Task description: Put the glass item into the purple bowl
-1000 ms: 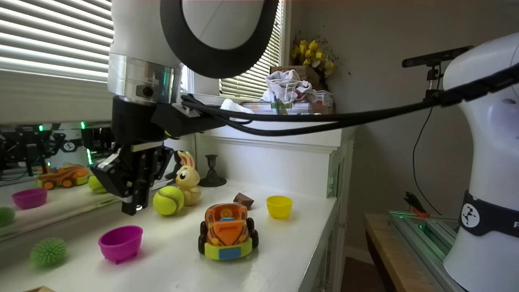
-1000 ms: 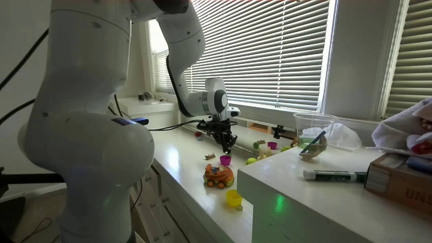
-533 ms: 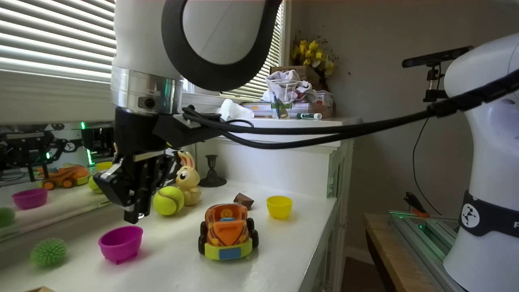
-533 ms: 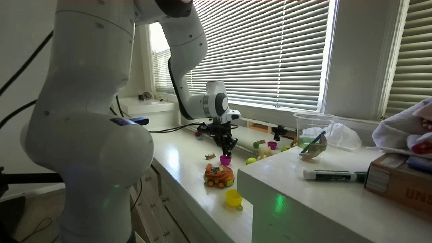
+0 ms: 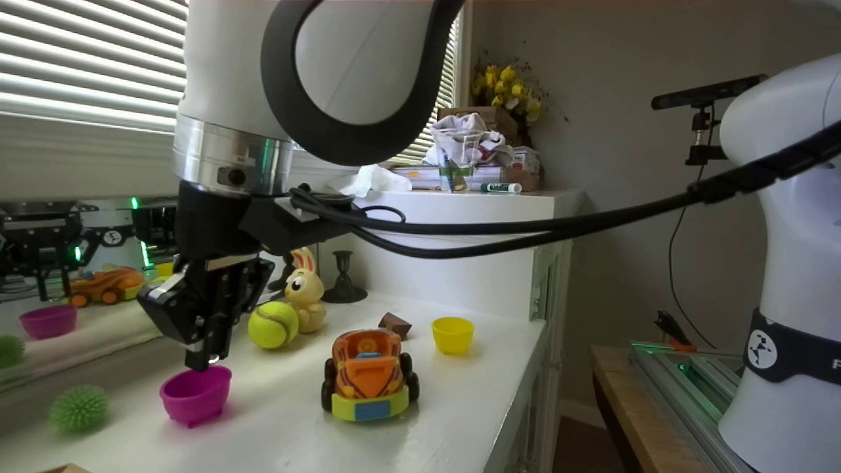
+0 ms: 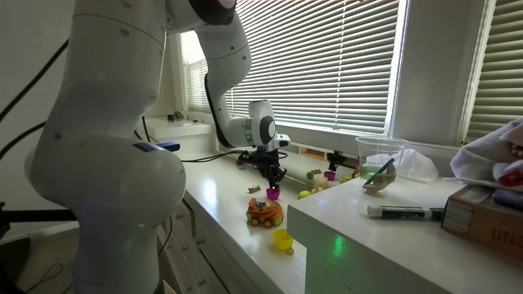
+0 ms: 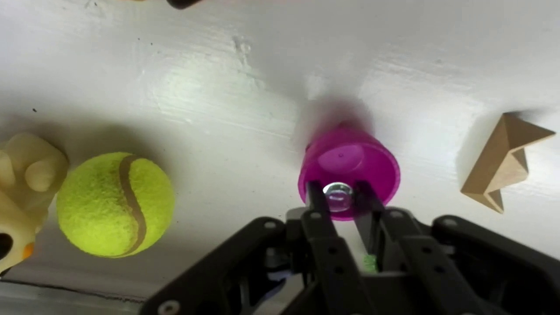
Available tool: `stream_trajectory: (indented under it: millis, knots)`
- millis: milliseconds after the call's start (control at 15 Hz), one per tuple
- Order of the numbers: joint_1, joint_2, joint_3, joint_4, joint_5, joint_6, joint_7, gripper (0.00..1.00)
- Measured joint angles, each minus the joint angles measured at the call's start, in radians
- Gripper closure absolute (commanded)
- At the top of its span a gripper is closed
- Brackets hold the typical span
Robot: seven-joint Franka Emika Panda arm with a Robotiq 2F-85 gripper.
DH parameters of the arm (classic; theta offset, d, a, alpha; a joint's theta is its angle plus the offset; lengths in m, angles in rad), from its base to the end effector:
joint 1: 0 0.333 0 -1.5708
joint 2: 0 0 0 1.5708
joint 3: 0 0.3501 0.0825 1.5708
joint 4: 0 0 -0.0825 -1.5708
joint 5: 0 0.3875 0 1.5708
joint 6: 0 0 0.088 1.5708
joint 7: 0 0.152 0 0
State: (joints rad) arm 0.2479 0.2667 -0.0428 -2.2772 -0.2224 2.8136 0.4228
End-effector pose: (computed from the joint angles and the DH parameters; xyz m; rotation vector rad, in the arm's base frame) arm 0.5690 0.1261 0.2516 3.0868 -0.0211 0.4482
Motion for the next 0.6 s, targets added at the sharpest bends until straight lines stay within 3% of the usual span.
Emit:
stream_trajectory:
  millis: [67, 133, 600]
  knots:
    - [-0.001, 0.004, 0.001, 0.000, 0.001, 0.010, -0.002, 0.54]
    - [-0.003, 0.008, 0.004, 0.000, 0.006, 0.020, -0.007, 0.53]
    - [-0.001, 0.021, 0.006, -0.002, 0.007, 0.099, -0.032, 0.05]
